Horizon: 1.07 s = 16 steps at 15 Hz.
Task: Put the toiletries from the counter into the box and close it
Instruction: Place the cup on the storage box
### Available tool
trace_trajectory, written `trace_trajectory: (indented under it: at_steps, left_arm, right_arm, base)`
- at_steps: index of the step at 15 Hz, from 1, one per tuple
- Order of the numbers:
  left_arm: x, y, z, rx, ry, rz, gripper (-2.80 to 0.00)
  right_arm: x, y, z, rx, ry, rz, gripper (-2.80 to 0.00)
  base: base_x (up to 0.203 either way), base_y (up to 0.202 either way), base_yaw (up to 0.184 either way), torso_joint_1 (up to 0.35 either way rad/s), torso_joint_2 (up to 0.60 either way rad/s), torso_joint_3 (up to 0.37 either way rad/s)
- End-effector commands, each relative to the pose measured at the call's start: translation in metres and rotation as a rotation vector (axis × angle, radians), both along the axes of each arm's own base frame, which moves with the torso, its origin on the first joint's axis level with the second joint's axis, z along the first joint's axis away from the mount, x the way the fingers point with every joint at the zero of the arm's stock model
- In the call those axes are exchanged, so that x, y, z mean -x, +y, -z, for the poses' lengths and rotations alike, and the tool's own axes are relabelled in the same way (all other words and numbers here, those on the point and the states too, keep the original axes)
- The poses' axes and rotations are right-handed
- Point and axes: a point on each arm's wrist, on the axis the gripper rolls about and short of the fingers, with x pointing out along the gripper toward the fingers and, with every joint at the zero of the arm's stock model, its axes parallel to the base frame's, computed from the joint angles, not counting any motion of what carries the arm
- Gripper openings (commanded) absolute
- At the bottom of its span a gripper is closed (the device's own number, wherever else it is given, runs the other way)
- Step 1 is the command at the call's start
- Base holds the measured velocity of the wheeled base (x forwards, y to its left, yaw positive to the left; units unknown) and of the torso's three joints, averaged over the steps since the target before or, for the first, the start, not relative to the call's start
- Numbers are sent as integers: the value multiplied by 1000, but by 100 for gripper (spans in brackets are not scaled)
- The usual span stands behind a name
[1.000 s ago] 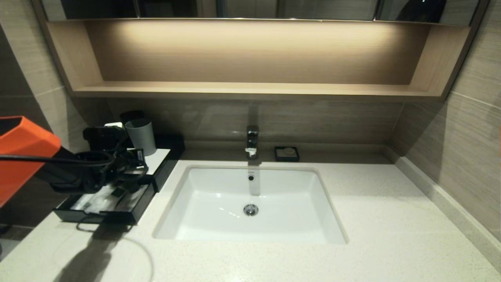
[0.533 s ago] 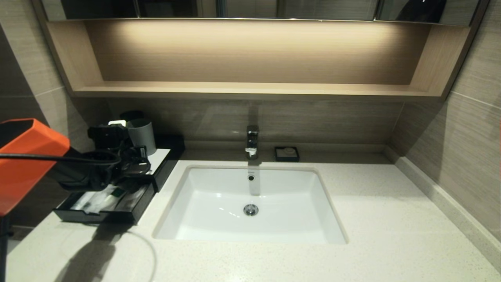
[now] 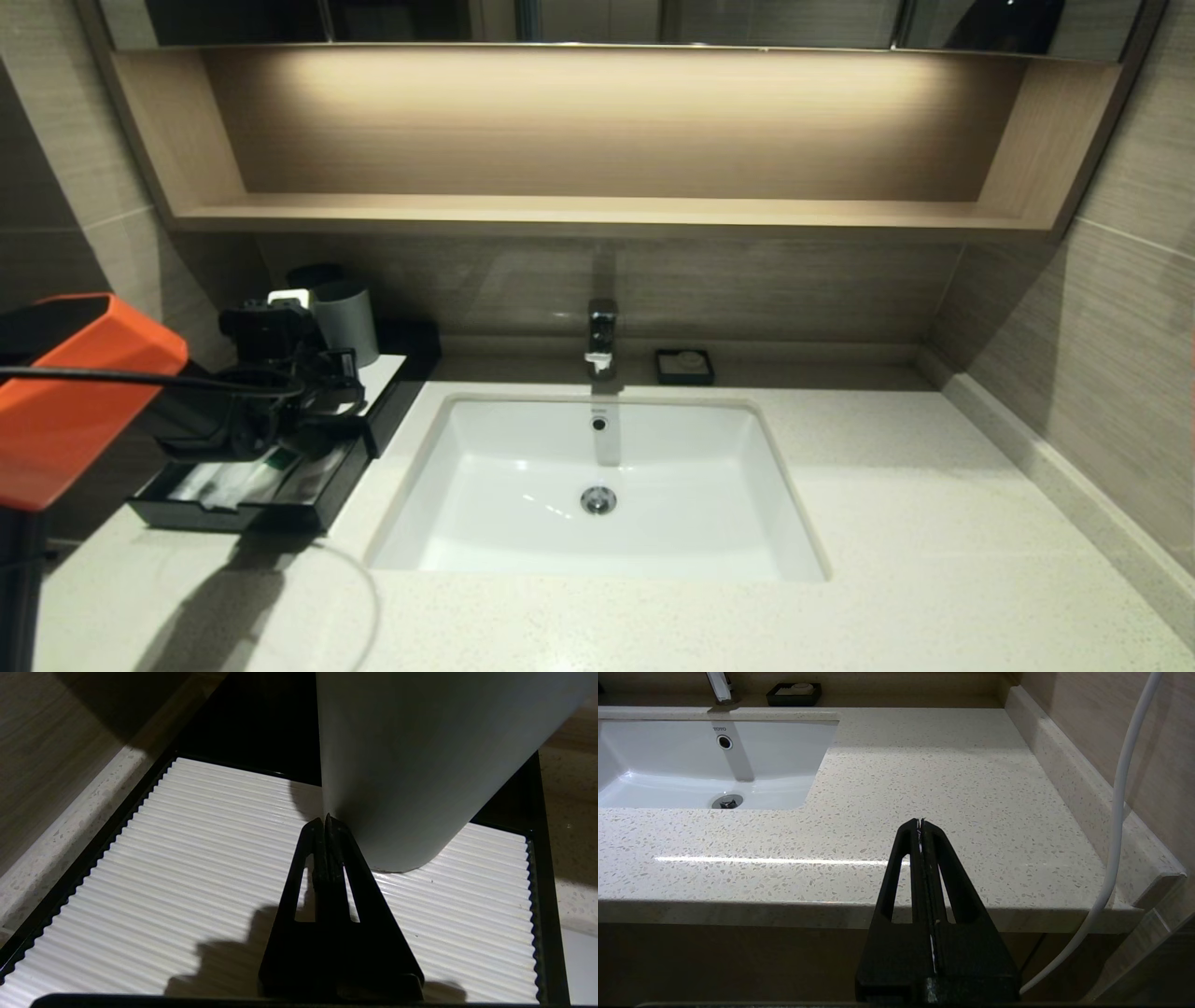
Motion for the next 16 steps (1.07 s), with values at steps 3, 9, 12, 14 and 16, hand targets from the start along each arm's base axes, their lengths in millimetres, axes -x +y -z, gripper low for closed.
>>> trace_trajectory:
  at_steps: [3, 9, 12, 14, 16]
  left_arm:
    - [-10, 1, 0, -2, -25, -3, -280]
    - [2, 0, -11, 0, -31, -3, -280]
    - [10, -1, -15, 5, -22, 4, -280]
    - [9, -3, -13, 5, -21, 8, -280]
    - [7, -5, -12, 4, -21, 15, -280]
  right_arm:
    - [0, 0, 0, 0, 1, 0, -280]
    - [0, 0, 0, 0, 0, -1, -280]
    - [0, 0, 0, 0, 0, 0, -280]
    - [0, 0, 0, 0, 0, 0, -280]
    - [0, 0, 0, 0, 1, 0, -280]
  base:
    - [0, 0, 0, 0, 0, 0]
    - [0, 0, 0, 0, 0, 0]
    - [0, 0, 0, 0, 0, 0]
    - [0, 0, 0, 0, 0, 0]
    - [0, 0, 0, 0, 0, 0]
